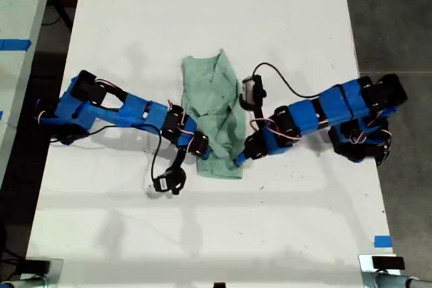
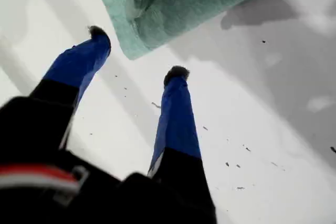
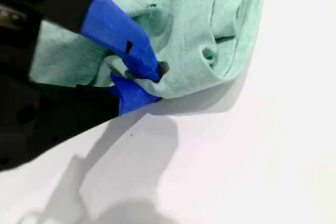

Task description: Fold t shirt

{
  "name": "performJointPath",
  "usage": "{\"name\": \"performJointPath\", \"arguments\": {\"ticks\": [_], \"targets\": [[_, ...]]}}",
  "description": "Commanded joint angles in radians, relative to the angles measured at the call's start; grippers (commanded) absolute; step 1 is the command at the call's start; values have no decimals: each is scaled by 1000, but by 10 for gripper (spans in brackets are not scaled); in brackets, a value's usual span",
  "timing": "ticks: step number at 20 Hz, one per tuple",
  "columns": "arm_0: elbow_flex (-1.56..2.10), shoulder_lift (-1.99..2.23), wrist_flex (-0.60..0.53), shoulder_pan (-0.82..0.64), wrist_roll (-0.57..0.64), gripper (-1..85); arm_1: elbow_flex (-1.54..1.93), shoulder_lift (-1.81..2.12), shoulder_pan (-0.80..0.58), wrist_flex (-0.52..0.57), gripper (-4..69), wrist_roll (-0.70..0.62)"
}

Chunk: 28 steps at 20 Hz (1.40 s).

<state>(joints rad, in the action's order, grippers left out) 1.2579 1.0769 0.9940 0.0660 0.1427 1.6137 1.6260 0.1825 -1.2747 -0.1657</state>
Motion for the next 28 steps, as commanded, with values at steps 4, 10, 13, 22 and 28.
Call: {"name": "performJointPath", "arguments": {"ticks": [4, 10, 13, 22, 28], "targets": [[-48, 15, 17, 23, -15, -2, -43, -196, 3, 161, 5, 2], [-94, 41, 43, 37, -6, -2, -307, -235, 29, -17, 7, -38], [-103, 100, 57, 46, 6, -2, -428, -221, 29, -124, 7, -61], [-133, 149, 107, 40, 18, -2, -453, -368, 64, -149, 312, 5], [-133, 138, 112, 49, 12, -2, -503, -552, 55, -21, -2, 14]]}}
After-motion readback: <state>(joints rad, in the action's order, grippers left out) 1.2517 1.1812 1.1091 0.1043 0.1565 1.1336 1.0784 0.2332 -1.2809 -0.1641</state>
